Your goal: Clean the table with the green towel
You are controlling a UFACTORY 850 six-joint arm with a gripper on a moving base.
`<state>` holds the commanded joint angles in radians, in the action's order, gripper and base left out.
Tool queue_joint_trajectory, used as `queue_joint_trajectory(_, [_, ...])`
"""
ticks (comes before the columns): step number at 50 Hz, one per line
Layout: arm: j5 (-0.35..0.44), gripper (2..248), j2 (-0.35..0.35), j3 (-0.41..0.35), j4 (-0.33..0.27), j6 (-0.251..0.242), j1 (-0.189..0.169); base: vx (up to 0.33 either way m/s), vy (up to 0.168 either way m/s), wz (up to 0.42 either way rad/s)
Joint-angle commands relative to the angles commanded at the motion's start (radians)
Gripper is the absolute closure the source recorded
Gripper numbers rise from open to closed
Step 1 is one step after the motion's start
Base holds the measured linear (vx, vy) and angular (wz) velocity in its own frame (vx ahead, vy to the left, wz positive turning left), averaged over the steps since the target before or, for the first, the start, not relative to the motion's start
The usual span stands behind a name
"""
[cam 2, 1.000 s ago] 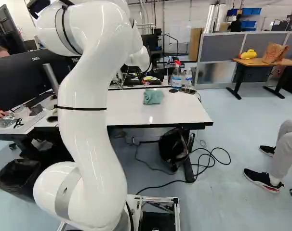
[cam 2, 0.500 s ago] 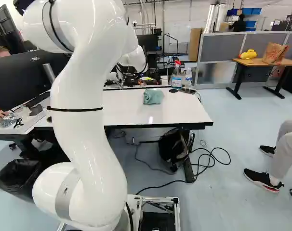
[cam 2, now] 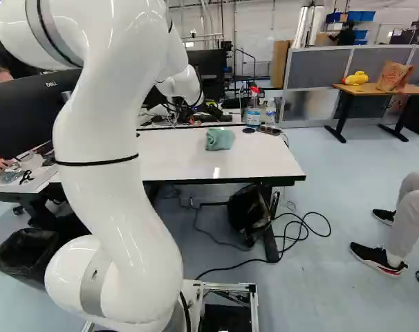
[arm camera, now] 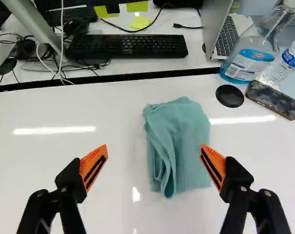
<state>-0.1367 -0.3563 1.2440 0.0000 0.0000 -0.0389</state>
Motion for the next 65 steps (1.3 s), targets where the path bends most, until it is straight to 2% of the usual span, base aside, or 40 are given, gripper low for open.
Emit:
queue_joint_trajectory(41, [0.000,3,0.181,-0.212,0.000,0.000,0.068,0.000,0.000,0.000])
queue_joint_trajectory(65, [0.000,3,0.299,-0.340,0.000,0.000,0.073,0.000,0.000,0.000])
